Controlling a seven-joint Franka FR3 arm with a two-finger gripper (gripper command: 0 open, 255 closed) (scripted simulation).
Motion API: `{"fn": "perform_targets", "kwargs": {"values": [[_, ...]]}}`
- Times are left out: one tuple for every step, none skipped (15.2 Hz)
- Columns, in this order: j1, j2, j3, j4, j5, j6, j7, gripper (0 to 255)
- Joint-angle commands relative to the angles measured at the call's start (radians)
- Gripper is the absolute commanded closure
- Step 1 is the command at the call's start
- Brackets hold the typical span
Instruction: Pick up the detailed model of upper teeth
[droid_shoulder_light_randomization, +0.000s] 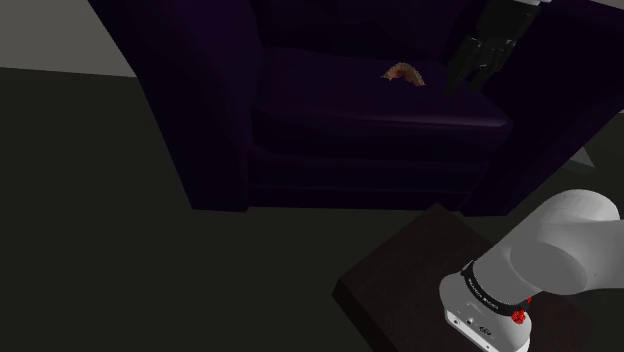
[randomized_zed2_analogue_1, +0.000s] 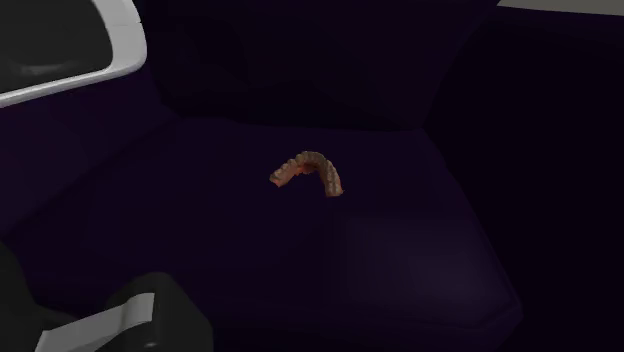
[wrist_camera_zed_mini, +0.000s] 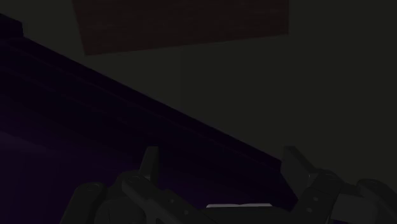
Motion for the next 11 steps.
{"fn": "perform_targets", "kwargs": {"values": [[0.000,0.000,0.000,0.000,0.000,0.000,0.000,0],[-0.004,0.026,-0.016,0.007,-0.010,0.019,-0.015,0],[-0.008,0.052,-0.031,0.015,-0.018,0.037,-0.030,0],[-0.011,0.079,-0.047,0.024,-0.027,0.055,-0.045,0],[-0.015,0.107,-0.062,0.034,-0.034,0.073,-0.059,0],[-0.018,0.136,-0.077,0.045,-0.040,0.090,-0.074,0],[-0.021,0.165,-0.092,0.058,-0.046,0.107,-0.089,0],[-0.023,0.195,-0.107,0.072,-0.050,0.123,-0.104,0],[-0.026,0.225,-0.122,0.087,-0.054,0.139,-0.118,0],[-0.028,0.257,-0.137,0.103,-0.057,0.154,-0.133,0],[-0.030,0.288,-0.152,0.121,-0.058,0.168,-0.148,0]]}}
